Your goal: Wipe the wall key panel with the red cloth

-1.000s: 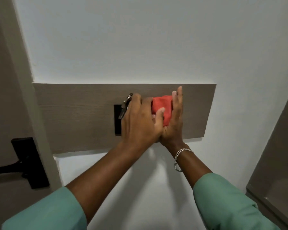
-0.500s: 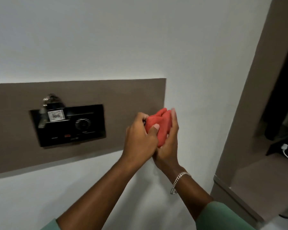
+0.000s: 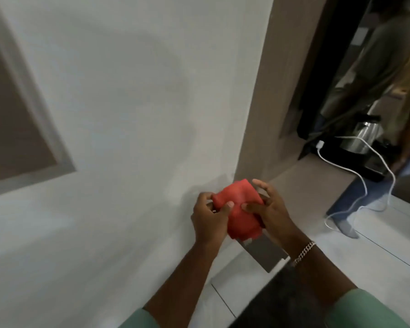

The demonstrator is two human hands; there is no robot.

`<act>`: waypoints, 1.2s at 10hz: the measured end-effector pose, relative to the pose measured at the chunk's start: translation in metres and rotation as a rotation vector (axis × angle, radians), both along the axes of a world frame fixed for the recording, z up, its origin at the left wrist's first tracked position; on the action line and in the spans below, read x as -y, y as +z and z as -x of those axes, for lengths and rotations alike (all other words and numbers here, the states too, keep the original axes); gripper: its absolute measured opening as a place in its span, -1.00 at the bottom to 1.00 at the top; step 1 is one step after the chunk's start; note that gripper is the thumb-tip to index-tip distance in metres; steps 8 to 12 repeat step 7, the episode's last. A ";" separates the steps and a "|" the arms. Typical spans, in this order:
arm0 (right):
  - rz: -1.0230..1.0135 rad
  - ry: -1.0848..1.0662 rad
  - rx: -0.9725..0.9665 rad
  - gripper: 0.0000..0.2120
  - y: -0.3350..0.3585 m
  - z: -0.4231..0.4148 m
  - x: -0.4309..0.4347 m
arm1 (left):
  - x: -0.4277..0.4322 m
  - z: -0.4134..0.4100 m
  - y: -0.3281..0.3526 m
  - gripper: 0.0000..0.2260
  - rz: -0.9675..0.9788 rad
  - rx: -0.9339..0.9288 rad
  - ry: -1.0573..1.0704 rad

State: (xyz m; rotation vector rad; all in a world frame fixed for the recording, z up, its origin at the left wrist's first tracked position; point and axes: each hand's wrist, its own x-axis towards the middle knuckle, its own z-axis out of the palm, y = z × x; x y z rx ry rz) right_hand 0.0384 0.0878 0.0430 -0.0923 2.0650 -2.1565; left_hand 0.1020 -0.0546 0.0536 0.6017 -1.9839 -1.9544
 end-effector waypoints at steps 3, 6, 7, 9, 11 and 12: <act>-0.343 -0.143 0.031 -0.57 -0.082 0.099 -0.094 | -0.066 0.070 -0.109 -0.49 -0.624 0.245 -0.314; -0.978 -0.208 -0.144 -0.42 -0.116 0.104 -0.073 | -0.019 0.058 -0.100 -0.54 0.101 0.244 -0.326; -1.065 -0.262 -0.394 -0.44 -0.104 0.081 -0.057 | 0.000 0.049 -0.080 -0.55 0.330 0.157 -0.304; -1.065 -0.262 -0.394 -0.44 -0.104 0.081 -0.057 | 0.000 0.049 -0.080 -0.55 0.330 0.157 -0.304; -1.065 -0.262 -0.394 -0.44 -0.104 0.081 -0.057 | 0.000 0.049 -0.080 -0.55 0.330 0.157 -0.304; -1.065 -0.262 -0.394 -0.44 -0.104 0.081 -0.057 | 0.000 0.049 -0.080 -0.55 0.330 0.157 -0.304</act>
